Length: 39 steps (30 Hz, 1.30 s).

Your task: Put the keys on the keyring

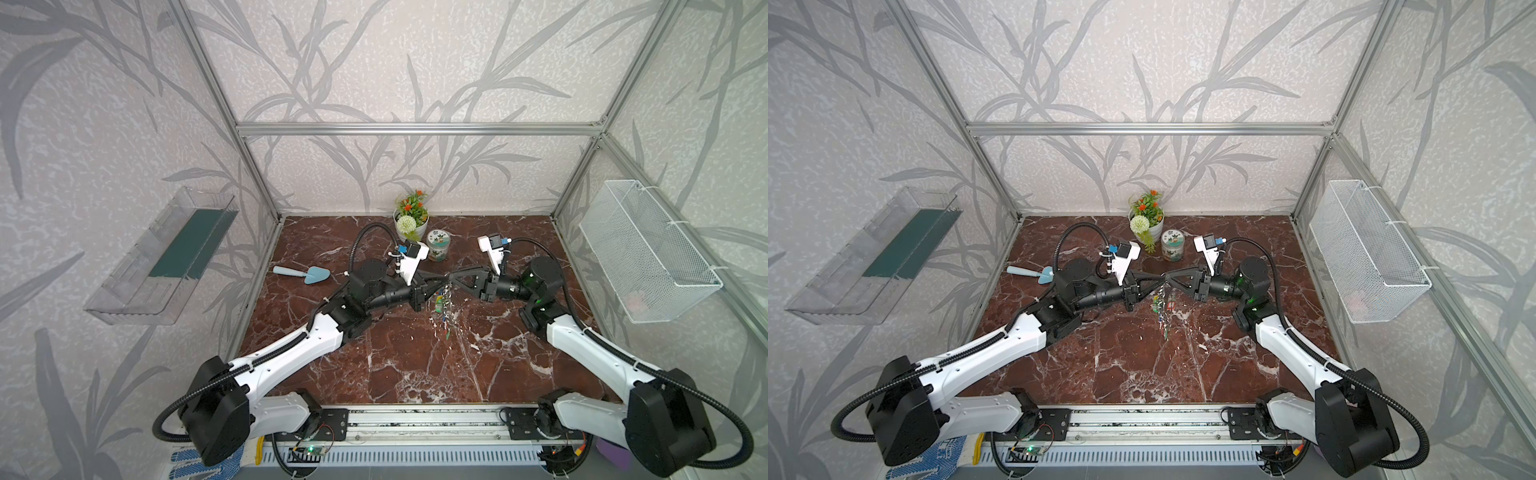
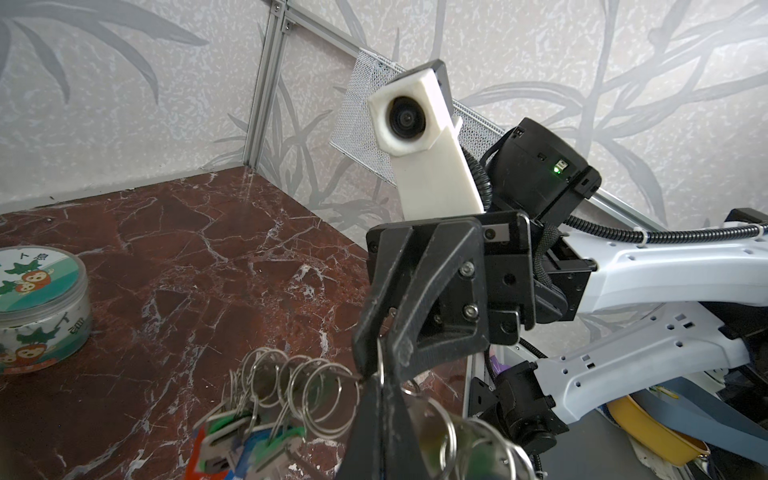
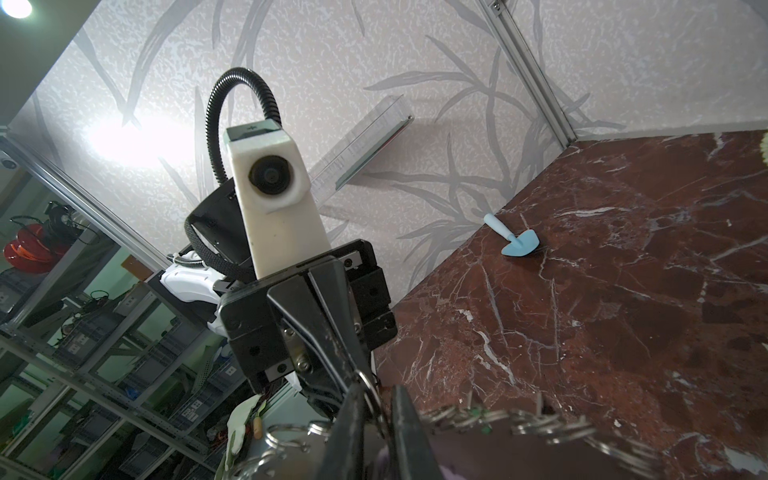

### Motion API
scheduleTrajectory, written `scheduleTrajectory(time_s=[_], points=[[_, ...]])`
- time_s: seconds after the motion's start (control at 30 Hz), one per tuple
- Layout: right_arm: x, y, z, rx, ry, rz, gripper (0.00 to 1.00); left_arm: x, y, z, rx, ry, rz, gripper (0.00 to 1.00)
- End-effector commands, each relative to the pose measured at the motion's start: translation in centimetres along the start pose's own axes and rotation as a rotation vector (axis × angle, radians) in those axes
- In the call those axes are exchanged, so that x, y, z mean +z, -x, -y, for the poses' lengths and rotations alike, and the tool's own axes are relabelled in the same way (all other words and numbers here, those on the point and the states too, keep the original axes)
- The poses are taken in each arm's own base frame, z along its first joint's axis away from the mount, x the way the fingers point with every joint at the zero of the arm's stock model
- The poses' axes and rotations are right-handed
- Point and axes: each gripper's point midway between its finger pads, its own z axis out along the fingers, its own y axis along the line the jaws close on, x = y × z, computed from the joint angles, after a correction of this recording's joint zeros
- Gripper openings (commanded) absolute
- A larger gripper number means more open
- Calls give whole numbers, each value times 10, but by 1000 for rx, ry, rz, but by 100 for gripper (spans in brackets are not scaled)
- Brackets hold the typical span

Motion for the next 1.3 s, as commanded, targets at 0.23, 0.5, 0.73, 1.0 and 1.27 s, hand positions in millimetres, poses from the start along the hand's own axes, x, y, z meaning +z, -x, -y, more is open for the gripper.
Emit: scheduleTrajectory(time_s=[0.23, 0.5, 0.73, 1.0, 1.27], points=[[0, -1, -10, -15, 55, -3, 22, -7, 30, 6, 11, -70, 107, 0], [1, -3, -7, -9, 50, -7, 27, -10, 30, 3, 2, -66, 108, 0], [3, 0, -2, -2, 53, 3, 23, -12, 27, 9, 7, -91, 100, 0], [-8, 21, 2, 19, 69, 70, 24, -12, 27, 11, 8, -114, 97, 0], [-12, 24, -2, -2, 50, 53, 23, -11, 28, 12, 13, -123, 100, 0]])
